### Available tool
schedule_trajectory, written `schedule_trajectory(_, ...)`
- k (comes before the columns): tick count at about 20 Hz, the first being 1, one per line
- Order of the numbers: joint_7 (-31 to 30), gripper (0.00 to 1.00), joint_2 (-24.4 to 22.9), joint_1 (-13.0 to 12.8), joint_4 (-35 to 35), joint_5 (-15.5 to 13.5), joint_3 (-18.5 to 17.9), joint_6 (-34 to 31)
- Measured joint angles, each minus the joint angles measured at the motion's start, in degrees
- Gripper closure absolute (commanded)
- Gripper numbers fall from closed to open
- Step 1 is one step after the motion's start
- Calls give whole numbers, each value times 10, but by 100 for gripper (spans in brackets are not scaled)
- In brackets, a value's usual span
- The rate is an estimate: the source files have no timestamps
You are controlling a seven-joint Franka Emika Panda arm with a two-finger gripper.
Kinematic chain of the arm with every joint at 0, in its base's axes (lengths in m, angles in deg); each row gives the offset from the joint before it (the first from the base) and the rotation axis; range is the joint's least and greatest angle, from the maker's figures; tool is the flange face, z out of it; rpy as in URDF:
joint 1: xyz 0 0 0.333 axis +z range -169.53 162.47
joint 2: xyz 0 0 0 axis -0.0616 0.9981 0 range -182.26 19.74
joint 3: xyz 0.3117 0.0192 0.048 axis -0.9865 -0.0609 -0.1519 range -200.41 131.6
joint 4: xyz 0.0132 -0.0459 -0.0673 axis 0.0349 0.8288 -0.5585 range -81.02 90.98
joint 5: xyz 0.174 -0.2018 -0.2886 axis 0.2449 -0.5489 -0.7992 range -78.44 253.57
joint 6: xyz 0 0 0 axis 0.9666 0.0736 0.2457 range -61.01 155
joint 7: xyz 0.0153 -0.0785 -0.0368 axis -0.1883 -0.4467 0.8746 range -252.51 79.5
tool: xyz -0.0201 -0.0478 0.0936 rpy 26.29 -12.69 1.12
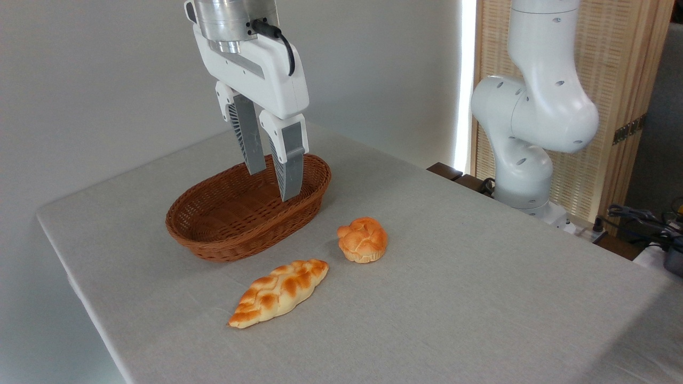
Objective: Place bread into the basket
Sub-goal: 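Move the open gripper from above the basket toward the braided bread roll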
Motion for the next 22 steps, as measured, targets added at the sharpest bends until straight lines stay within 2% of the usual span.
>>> schedule_trajectory(9,0,0,0,1,1,0,-2,0)
schedule_trajectory(12,0,0,-1,1,11,0,-4,20)
schedule_trajectory(18,0,0,-12,3,83,0,-7,124)
schedule_trajectory(22,2,0,-18,5,131,0,-31,197)
